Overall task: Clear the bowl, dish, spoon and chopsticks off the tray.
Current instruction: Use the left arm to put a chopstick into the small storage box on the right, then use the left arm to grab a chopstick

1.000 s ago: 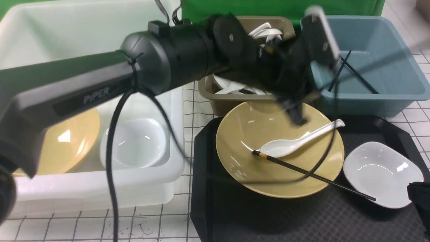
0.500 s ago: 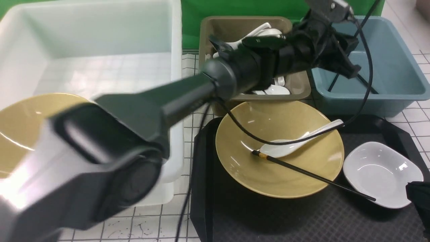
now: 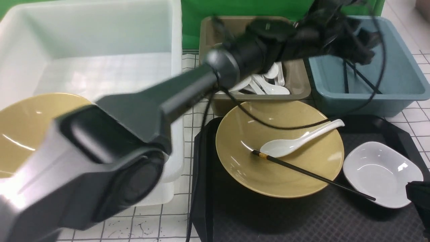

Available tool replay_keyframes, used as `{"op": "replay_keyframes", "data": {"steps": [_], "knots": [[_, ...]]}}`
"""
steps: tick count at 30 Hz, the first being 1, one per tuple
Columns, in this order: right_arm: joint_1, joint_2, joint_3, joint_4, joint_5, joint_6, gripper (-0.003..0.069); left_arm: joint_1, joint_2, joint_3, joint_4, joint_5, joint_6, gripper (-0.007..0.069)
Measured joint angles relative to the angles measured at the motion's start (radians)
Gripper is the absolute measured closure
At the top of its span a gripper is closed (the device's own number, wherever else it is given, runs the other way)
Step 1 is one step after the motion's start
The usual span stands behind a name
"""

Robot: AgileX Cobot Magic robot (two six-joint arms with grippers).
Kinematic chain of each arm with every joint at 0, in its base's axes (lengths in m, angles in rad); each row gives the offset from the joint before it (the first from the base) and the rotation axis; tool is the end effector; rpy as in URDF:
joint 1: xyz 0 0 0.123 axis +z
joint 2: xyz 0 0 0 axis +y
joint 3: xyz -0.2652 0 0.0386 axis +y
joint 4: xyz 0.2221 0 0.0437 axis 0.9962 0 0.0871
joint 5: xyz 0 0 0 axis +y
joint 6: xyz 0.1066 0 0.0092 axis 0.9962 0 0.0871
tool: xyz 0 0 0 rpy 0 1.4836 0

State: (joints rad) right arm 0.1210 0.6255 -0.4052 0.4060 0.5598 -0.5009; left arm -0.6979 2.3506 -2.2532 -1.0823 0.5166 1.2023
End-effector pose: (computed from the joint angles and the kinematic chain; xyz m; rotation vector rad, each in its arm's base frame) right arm 0.1132 0.0364 0.2398 -0.4155 2.1787 0.2182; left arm 0.3775 -0.3777 0.2805 1.0824 1.5427 -0.7733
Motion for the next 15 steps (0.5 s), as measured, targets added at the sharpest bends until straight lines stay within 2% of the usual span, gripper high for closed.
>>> {"op": "replay_keyframes", "data": {"steps": [1,3,5,7,8,10,15], "knots": [[0.000,0.000,0.000,0.000,0.000,0.000,0.0585,0.000,-0.020,-0.003,0.101,0.049,-0.051,0.0221],[0.000,0.000,0.000,0.000,0.000,0.000,0.0583,-0.010,-0.077,-0.005,0.407,0.240,-0.319,0.0285],[0.000,0.000,0.000,0.000,0.000,0.000,0.0581,-0.025,-0.128,-0.007,0.723,0.467,-0.556,0.0389],[0.000,0.001,0.000,0.000,-0.001,0.000,0.0580,-0.036,-0.147,-0.003,0.878,0.622,-0.664,0.0489],[0.000,0.001,0.000,0.001,-0.001,0.000,0.0580,-0.043,-0.162,0.014,0.938,0.673,-0.702,0.0545],[0.000,0.001,0.001,0.002,0.000,0.000,0.0580,-0.057,-0.191,0.062,0.973,0.709,-0.707,0.0601],[0.000,0.001,0.002,0.001,-0.001,0.000,0.0579,-0.127,-0.289,0.255,0.906,0.723,-0.586,0.0631]]}}
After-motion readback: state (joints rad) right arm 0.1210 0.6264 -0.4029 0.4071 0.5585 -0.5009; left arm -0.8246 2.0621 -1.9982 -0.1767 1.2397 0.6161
